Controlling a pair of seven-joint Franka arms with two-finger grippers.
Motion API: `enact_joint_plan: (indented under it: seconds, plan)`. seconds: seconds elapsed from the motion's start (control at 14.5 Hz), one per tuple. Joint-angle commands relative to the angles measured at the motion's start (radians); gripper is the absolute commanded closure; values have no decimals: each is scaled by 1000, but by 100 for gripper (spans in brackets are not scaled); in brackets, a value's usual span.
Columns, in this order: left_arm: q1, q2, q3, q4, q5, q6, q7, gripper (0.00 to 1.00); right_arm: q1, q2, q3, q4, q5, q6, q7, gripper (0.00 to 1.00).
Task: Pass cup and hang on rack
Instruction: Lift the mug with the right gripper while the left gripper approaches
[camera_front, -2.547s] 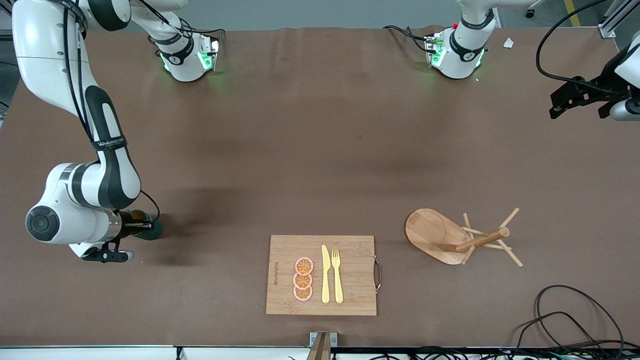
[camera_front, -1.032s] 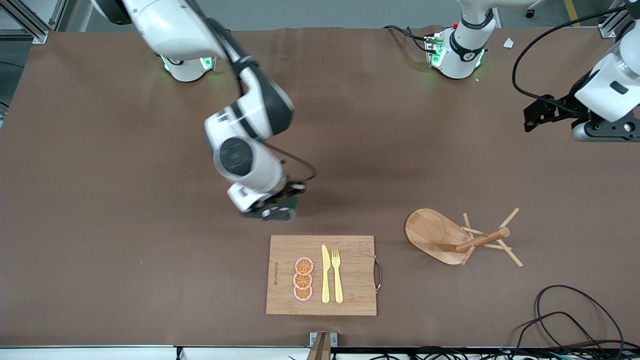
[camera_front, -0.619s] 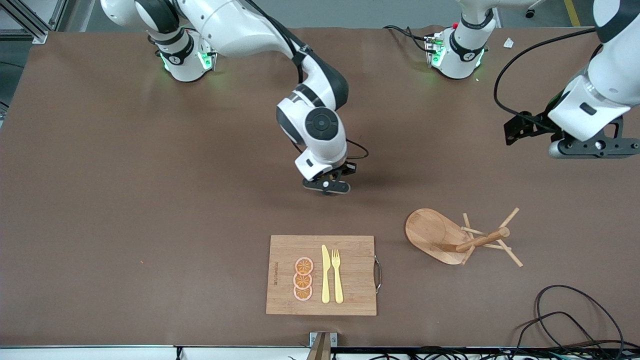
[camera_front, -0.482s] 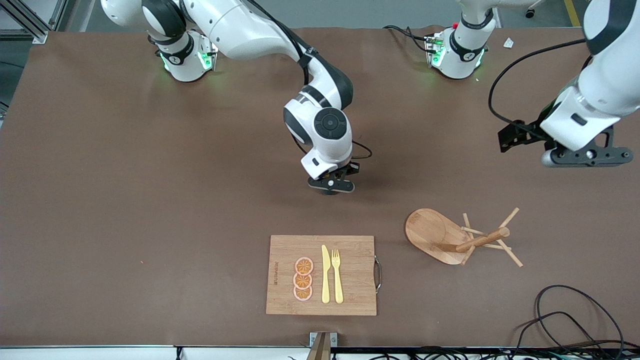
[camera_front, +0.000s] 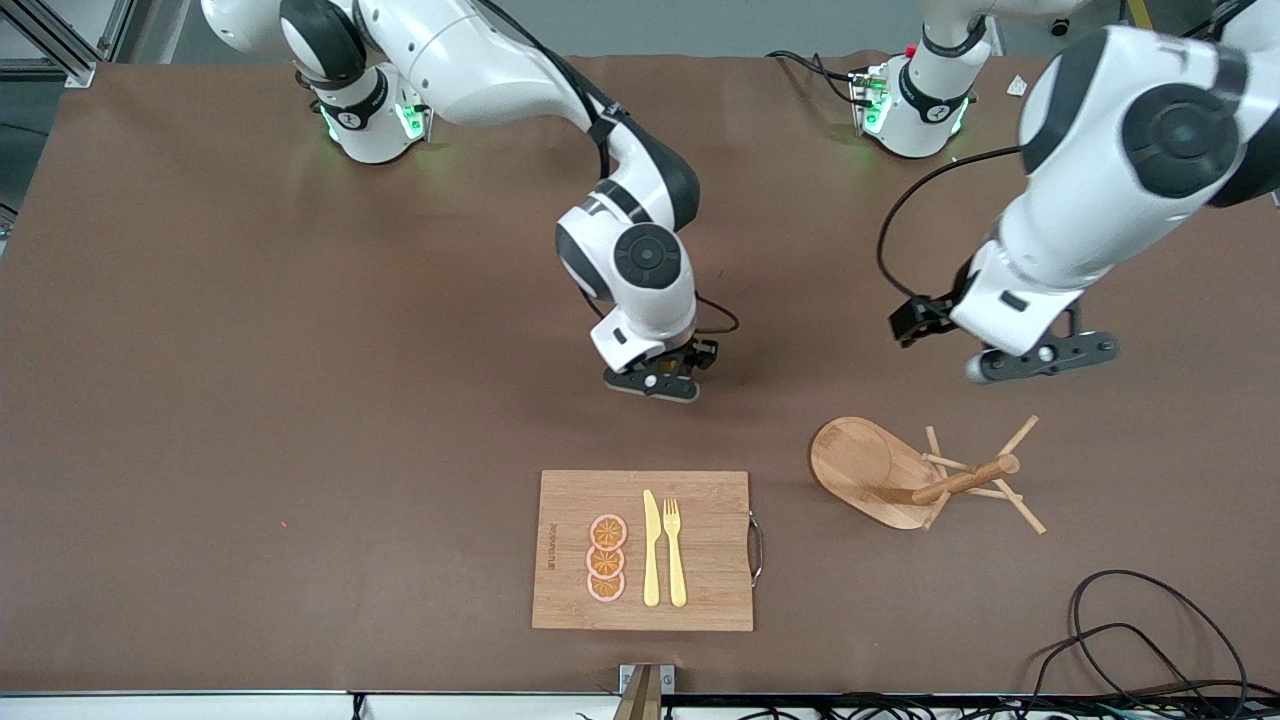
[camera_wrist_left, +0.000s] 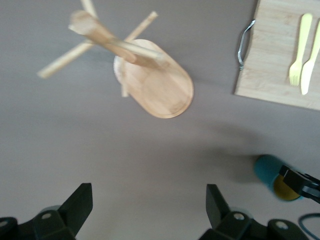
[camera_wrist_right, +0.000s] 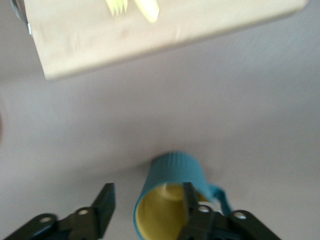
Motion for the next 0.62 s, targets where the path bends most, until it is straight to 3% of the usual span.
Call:
enact_joint_plan:
  seconds: [0.0, 0.21, 0.41, 0.55]
  plan:
    - [-39, 40, 1, 21, 20, 50, -112, 0, -133, -114, 18, -24, -4, -31, -86, 0]
    - [-119, 97, 7, 24, 23, 108, -259, 0, -223, -203, 3, -70, -14, -94, -221, 0]
    - [-205, 158, 2, 41, 142, 160, -434, 0, -350, -343, -3, -218, -22, -88, -431, 0]
    - [-286, 245, 5, 119, 216, 162, -586, 0, -448, -395, -5, -277, -39, -89, -577, 0]
